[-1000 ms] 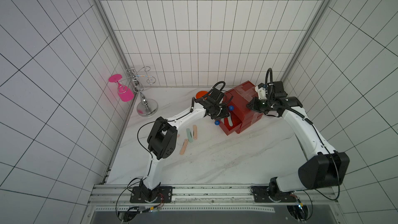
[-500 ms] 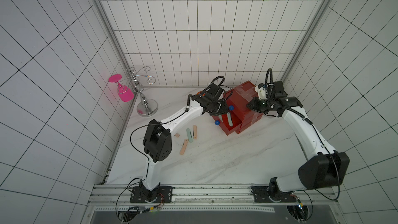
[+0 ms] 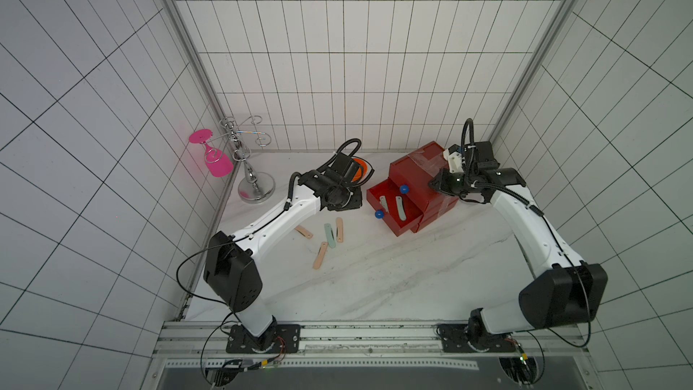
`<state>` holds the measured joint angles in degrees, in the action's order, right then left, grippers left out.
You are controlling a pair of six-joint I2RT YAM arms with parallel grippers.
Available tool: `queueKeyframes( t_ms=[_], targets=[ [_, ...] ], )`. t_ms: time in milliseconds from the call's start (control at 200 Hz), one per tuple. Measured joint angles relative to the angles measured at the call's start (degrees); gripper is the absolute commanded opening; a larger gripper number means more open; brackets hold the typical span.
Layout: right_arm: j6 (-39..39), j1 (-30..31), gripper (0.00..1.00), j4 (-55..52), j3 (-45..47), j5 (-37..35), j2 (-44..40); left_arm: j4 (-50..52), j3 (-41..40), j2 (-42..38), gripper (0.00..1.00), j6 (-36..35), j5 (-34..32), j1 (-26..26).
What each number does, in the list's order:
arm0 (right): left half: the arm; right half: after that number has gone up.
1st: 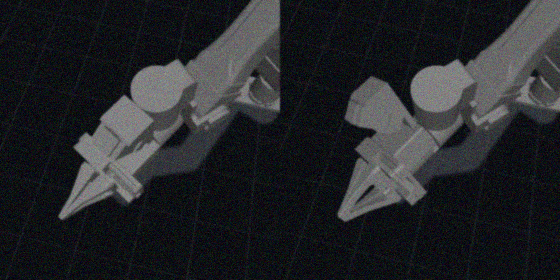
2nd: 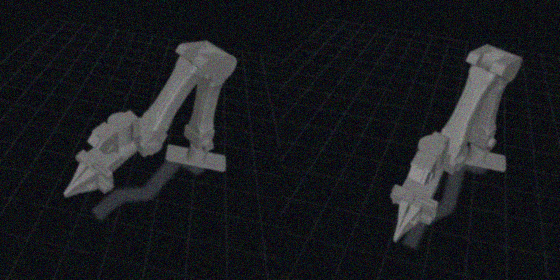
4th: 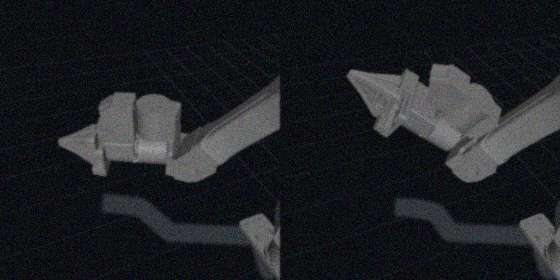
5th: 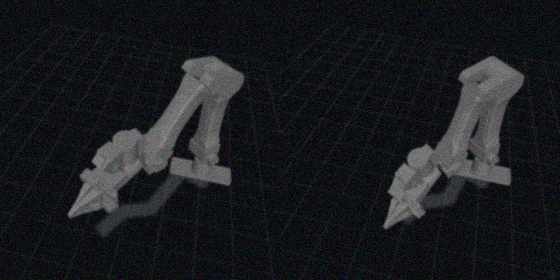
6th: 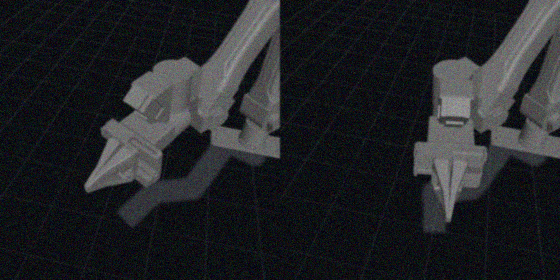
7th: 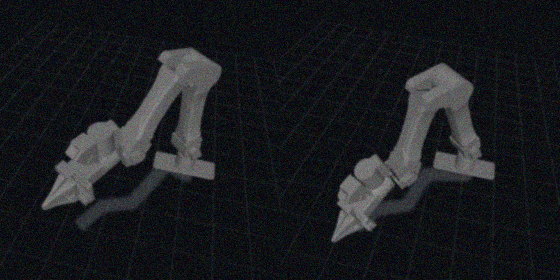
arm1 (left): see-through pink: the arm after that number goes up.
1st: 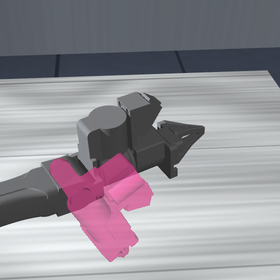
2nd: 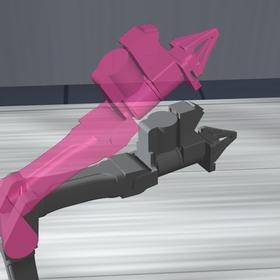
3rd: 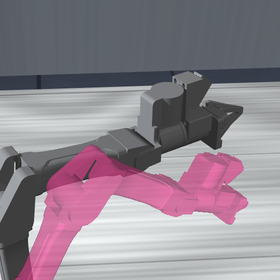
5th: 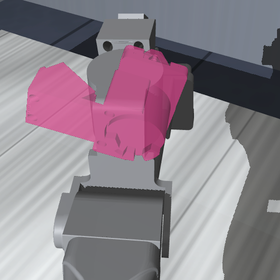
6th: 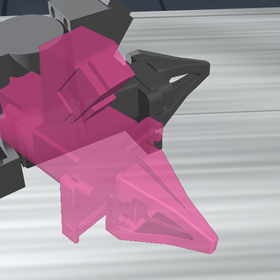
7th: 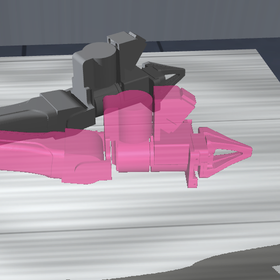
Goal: Place the fruit knives into the drawer by color
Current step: Pick up the fruit knife from the center of the board.
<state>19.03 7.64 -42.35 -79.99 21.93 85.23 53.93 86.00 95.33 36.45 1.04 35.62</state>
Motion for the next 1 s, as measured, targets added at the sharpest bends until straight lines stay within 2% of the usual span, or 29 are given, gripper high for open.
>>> queueKeyframes(
  t_ms=[120,485,1000],
  targets=[
    [0.00,0.00,0.16,0.33,0.09,0.22,0.17,2.25,-5.09,0.90,0.35,-1.05,-2.34,-2.36],
    [0.00,0.00,0.15,0.42,0.15,0.26,0.17,3.30,-6.51,6.67,0.35,-5.03,-7.32,-5.38],
    [0.00,0.00,0.15,0.42,0.15,0.26,0.20,-0.15,-9.20,14.10,0.35,-8.09,-6.12,-7.32]
  ],
)
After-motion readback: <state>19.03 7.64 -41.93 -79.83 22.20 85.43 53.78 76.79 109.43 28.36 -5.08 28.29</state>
